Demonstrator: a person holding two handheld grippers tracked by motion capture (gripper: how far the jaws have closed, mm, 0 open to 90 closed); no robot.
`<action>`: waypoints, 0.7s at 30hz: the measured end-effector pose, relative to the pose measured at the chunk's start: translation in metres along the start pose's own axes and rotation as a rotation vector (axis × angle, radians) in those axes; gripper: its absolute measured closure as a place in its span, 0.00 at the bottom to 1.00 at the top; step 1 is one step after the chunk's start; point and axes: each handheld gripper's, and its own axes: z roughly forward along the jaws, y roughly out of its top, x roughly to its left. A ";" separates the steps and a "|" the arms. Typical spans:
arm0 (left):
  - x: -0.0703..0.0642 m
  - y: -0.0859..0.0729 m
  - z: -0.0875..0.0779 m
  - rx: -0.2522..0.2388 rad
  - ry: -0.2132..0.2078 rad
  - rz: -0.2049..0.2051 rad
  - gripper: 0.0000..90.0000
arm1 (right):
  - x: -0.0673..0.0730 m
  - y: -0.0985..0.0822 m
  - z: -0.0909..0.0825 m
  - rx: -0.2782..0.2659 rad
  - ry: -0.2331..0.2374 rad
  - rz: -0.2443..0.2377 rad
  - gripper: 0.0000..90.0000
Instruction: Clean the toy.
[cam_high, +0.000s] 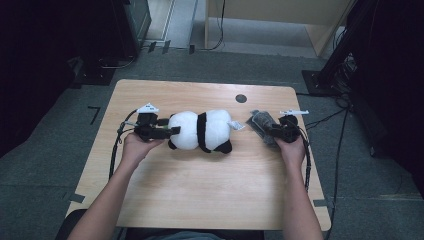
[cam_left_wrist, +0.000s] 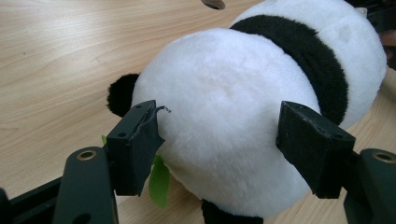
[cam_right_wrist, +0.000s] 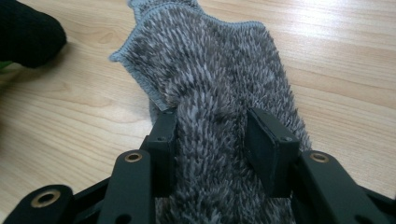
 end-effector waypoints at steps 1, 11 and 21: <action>0.000 0.000 0.000 -0.002 -0.003 -0.004 0.33 | 0.000 -0.001 0.001 0.001 -0.008 0.005 0.64; 0.005 -0.006 0.004 -0.011 -0.013 -0.024 0.28 | -0.003 -0.015 0.012 -0.046 0.004 -0.030 0.68; 0.000 -0.004 0.001 0.013 -0.024 -0.033 0.28 | 0.010 -0.016 0.014 -0.030 -0.096 -0.109 0.75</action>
